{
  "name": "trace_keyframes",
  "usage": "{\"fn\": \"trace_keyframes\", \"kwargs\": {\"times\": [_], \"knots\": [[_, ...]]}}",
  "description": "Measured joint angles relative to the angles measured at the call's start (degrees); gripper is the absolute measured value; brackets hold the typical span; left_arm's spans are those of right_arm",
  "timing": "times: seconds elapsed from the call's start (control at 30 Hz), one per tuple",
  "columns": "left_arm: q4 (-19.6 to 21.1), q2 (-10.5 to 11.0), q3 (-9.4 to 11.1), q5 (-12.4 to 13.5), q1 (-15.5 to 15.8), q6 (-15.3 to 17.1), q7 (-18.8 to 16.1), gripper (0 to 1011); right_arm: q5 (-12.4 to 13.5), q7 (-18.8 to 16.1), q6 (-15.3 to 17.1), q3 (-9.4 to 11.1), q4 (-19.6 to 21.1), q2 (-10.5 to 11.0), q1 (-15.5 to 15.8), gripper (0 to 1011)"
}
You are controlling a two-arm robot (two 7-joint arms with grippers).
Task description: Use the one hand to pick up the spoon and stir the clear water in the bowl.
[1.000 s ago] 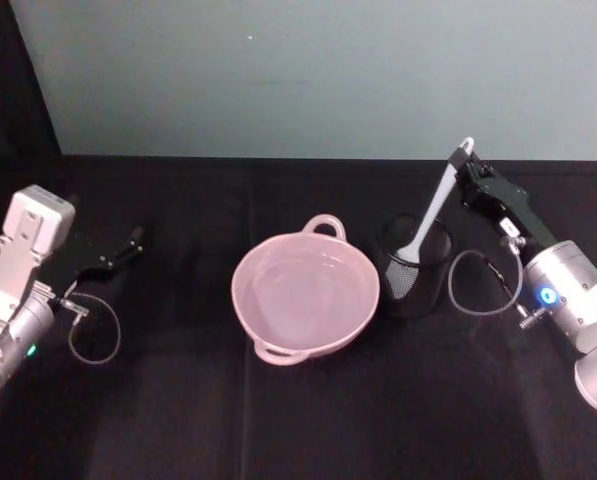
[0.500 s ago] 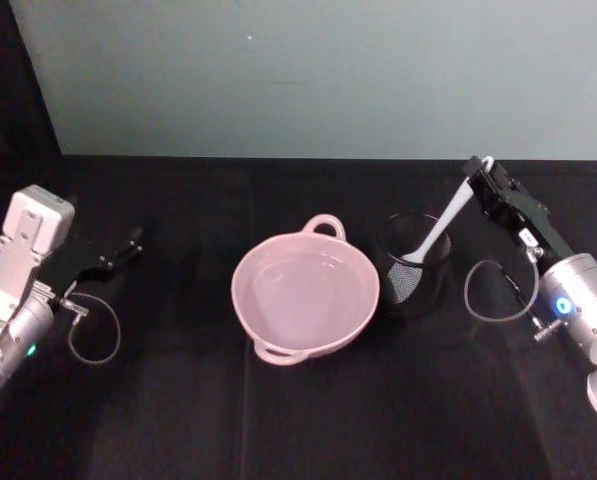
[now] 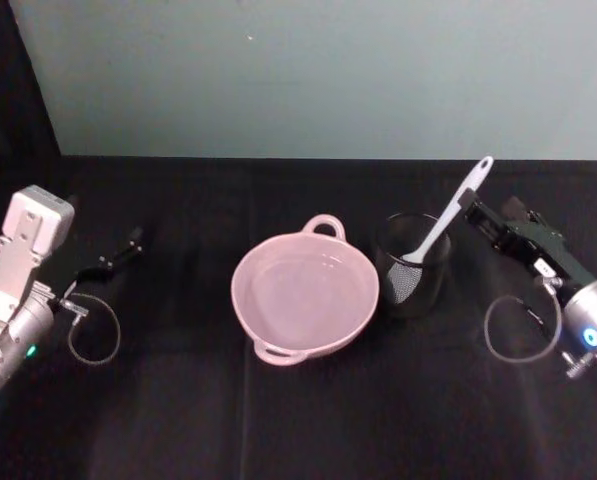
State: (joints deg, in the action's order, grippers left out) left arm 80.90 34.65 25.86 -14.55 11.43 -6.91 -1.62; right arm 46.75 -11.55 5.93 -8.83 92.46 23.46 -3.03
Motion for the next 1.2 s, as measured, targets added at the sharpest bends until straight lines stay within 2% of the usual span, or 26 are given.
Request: {"fn": "trace_keyframes", "kwargs": {"times": [0.1, 0.13, 0.17, 0.23, 0.27, 0.3, 0.33, 0.37, 0.4, 0.47, 0.6, 0.73, 0.8, 0.83, 0.9, 1.0, 1.03, 1.1, 1.13, 1.2], "knots": [[0.0, 0.0, 0.0, 0.0, 0.0, 0.0, 0.0, 1011, -0.58, 2.23, 2.53, 0.31, 3.91, 1.99, 1.86, 983], [0.0, 0.0, 0.0, 0.0, 0.0, 0.0, 0.0, 1011, -0.8, 3.5, 4.27, 0.63, 6.25, 3.35, 2.94, 1002], [0.0, 0.0, 0.0, 0.0, 0.0, 0.0, 0.0, 1011, -0.8, 3.5, 4.27, 0.63, 6.25, 3.35, 2.94, 1003], [0.0, 0.0, 0.0, 0.0, 0.0, 0.0, 0.0, 1011, -1.55, 5.58, 7.62, 0.78, 9.34, 5.62, 4.15, 1002], [0.0, 0.0, 0.0, 0.0, 0.0, 0.0, 0.0, 1011, -2.58, 7.22, 10.55, 0.55, 11.27, 7.59, 4.56, 1002], [0.0, 0.0, 0.0, 0.0, 0.0, 0.0, 0.0, 1011, -3.17, 7.97, 12.19, 0.36, 12.08, 8.49, 4.64, 1002], [0.0, 0.0, 0.0, 0.0, 0.0, 0.0, 0.0, 1011, -4.41, 9.4, 15.48, -0.24, 13.4, 10.36, 4.62, 1002], [0.0, 0.0, 0.0, 0.0, 0.0, 0.0, 0.0, 1011, -4.41, 9.4, 15.48, -0.24, 13.4, 10.36, 4.62, 1002], [0.0, 0.0, 0.0, 0.0, 0.0, 0.0, 0.0, 1011, -5.98, 10.71, 18.61, -0.83, 14.44, 11.8, 4.36, 1003], [0.0, 0.0, 0.0, 0.0, 0.0, 0.0, 0.0, 1011, -8.1, 12.26, 21.95, -1.9, 15.15, 13.33, 3.73, 1002], [0.0, 0.0, 0.0, 0.0, 0.0, 0.0, 0.0, 1011, -12.06, 14.17, 25.77, -4.12, 14.73, 14.86, 1.91, 1002], [0.0, 0.0, 0.0, 0.0, 0.0, 0.0, 0.0, 1011, -15.67, 15.04, 26.6, -6.21, 12.03, 15.02, -0.23, 1002], [0.0, 0.0, 0.0, 0.0, 0.0, 0.0, 0.0, 1011, -17.89, 15.05, 24.62, -7.26, 9.78, 14.63, -1.41, 1002], [0.0, 0.0, 0.0, 0.0, 0.0, 0.0, 0.0, 1011, -17.89, 15.05, 24.62, -7.26, 9.78, 14.63, -1.41, 1002], [0.0, 0.0, 0.0, 0.0, 0.0, 0.0, 0.0, 1011, -21.4, 14.79, 18.44, -8.58, 6.03, 13.71, -2.86, 1002], [0.0, 0.0, 0.0, 0.0, 0.0, 0.0, 0.0, 1011, -23.82, 14.11, 12.53, -9.23, 3.05, 12.8, -3.64, 1002], [0.0, 0.0, 0.0, 0.0, 0.0, 0.0, 0.0, 1011, -25.34, 13.59, 8.19, -9.56, 1.02, 12.2, -4.04, 1002], [0.0, 0.0, 0.0, 0.0, 0.0, 0.0, 0.0, 1011, -26.72, 13.06, 3.89, -9.83, -1.11, 11.51, -4.47, 1002], [0.0, 0.0, 0.0, 0.0, 0.0, 0.0, 0.0, 1011, -27.63, 12.42, 0.39, -10.01, -3.2, 10.76, -4.94, 1003], [0.0, 0.0, 0.0, 0.0, 0.0, 0.0, 0.0, 1011, -28.46, 11.42, -3.4, -10.28, -6.01, 9.76, -5.69, 1003]]}}
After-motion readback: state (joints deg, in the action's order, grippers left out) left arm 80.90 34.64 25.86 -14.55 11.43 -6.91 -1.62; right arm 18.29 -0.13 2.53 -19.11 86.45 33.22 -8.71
